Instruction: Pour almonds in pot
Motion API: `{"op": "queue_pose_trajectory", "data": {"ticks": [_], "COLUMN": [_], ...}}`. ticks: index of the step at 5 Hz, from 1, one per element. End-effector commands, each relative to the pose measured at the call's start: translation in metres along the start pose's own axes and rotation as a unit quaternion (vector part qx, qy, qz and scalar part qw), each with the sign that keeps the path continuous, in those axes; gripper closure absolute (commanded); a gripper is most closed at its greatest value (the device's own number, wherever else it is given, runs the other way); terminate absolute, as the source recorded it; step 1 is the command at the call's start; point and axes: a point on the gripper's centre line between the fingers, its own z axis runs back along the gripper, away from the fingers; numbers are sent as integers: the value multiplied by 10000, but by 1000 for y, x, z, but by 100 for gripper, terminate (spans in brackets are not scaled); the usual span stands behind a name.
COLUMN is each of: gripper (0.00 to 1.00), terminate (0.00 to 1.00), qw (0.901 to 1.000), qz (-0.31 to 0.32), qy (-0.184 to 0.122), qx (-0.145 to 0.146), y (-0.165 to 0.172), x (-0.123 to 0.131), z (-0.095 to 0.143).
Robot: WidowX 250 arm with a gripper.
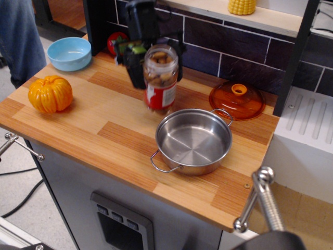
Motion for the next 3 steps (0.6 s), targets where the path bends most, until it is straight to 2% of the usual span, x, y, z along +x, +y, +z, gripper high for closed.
{"op": "queue_pose_trajectory", "data": {"ticks": [1, 2, 3], "gripper": [100, 100, 100], "terminate": [0, 0, 0], "qw": [9755, 9347, 8975], "qz": [-679, -988, -1159], "qy": [-2010, -3313, -4128], "qx": [-589, -822, -1035], "y": [-10, -18, -27], "x": [-54, -63, -56], "z": [22, 16, 21]}}
